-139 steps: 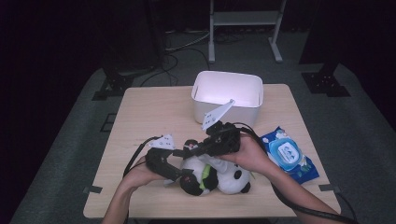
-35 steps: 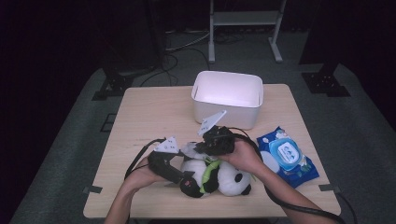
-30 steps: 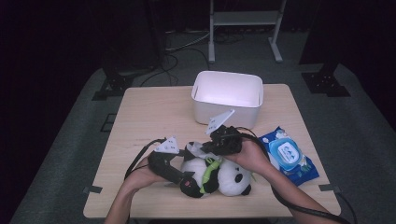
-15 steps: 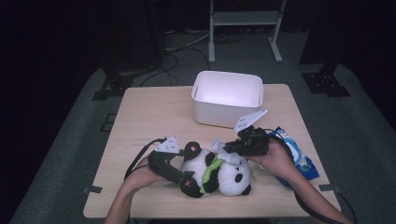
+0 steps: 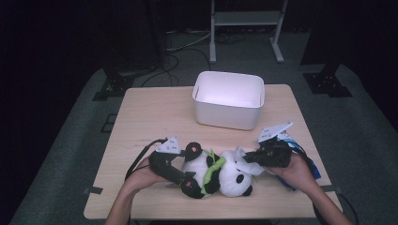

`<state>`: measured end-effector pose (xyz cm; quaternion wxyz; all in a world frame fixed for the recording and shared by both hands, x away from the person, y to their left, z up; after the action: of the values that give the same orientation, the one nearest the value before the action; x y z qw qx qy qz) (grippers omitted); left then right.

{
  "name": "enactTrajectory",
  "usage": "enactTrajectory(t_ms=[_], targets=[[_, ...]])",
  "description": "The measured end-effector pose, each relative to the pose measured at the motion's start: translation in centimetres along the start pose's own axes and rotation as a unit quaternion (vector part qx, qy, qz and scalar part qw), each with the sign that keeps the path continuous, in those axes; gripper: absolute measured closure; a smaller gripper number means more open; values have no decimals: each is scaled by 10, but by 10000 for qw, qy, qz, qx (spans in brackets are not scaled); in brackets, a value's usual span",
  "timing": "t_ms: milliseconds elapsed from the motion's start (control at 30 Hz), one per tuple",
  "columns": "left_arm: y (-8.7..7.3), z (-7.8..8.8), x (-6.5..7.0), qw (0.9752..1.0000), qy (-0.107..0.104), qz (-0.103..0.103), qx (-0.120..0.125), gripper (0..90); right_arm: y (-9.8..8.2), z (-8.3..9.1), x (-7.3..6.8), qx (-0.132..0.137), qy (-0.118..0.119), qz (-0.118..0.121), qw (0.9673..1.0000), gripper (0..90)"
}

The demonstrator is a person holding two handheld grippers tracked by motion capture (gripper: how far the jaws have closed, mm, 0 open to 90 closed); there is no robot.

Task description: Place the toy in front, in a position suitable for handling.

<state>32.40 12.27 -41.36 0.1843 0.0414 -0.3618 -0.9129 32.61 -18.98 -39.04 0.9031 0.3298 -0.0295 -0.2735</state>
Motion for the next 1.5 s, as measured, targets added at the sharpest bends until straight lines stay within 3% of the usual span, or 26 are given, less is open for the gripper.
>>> enactTrajectory(t_ms=[200,333,733,867,1100,1200,1500], targets=[[0,0,0,10000,3,5,1,141,-19,-2,2,4,48,-152,9999,844],[0,0,0,10000,5,7,-2,141,-21,-3,1,80,115,-211,9997,844],[0,-1,0,10000,-1,31,28,141,18,-17,-15,165,248,264,9992,843],[0,-1,0,10000,-5,30,26,141,31,-23,-9,182,249,264,9992,843],[0,-1,0,10000,-4,11,15,141,35,-26,4,147,68,164,9997,843],[0,-1,0,10000,-3,10,10,141,29,-26,13,119,-7,34,9999,843],[0,-1,0,10000,-6,14,17,141,4,-19,22,96,-75,-187,9998,843]])
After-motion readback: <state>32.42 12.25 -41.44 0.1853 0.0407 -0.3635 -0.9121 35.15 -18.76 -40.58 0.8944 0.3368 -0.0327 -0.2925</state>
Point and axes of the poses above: each handheld gripper's, and its own axes: z roughly backward along the jaws, y roughly out of its top, x roughly to its right, the point moved 3 cm from there along -z, roughly forward along the jaws, and after that the axes turned 6 degrees about -x, right-handed, at the moved point
